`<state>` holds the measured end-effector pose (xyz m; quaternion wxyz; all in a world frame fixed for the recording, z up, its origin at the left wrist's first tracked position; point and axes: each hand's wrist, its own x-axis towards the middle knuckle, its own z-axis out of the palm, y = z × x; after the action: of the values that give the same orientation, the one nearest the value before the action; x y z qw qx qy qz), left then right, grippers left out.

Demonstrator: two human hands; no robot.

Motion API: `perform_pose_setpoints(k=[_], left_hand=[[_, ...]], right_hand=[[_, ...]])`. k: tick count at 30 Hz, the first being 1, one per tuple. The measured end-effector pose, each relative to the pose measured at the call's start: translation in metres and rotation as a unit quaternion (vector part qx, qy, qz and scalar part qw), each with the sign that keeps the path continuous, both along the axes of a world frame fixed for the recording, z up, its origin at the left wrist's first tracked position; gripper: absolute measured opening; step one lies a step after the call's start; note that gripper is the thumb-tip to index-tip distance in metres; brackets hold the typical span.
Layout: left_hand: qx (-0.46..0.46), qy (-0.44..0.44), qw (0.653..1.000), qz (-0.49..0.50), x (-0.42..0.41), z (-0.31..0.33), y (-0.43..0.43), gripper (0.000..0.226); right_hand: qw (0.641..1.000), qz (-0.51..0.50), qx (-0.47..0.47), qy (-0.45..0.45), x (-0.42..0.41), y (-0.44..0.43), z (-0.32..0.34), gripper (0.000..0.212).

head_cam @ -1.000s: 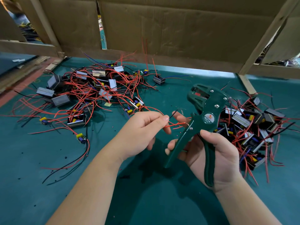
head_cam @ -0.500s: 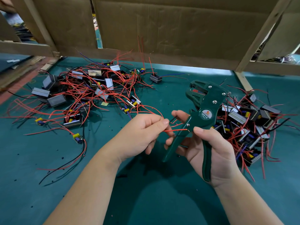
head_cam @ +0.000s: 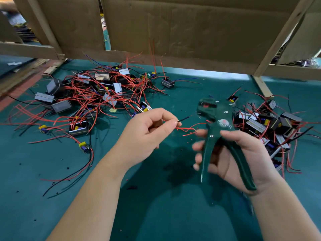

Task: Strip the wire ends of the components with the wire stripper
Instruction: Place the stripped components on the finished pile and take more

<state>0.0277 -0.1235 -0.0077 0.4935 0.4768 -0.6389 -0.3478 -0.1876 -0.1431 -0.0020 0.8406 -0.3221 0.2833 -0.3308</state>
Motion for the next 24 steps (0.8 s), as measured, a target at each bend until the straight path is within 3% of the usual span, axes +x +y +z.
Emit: perform_pose_setpoints(k=[3,8,24], left_hand=[[-0.001,0.049,0.998,0.049,0.002,0.004,0.001,0.010],[0.012,0.090,0.993,0.076,0.009,0.009,0.002,0.008],[0.036,0.080,0.994,0.068,0.016,0.009,0.004,0.007]], right_hand=[[0.995,0.081,0.015,0.054,0.000,0.004,0.000,0.058],[0.988,0.154,-0.016,0.019,0.009,0.015,-0.003,0.048],[0.984,0.154,-0.067,0.052,0.015,0.020,-0.003,0.037]])
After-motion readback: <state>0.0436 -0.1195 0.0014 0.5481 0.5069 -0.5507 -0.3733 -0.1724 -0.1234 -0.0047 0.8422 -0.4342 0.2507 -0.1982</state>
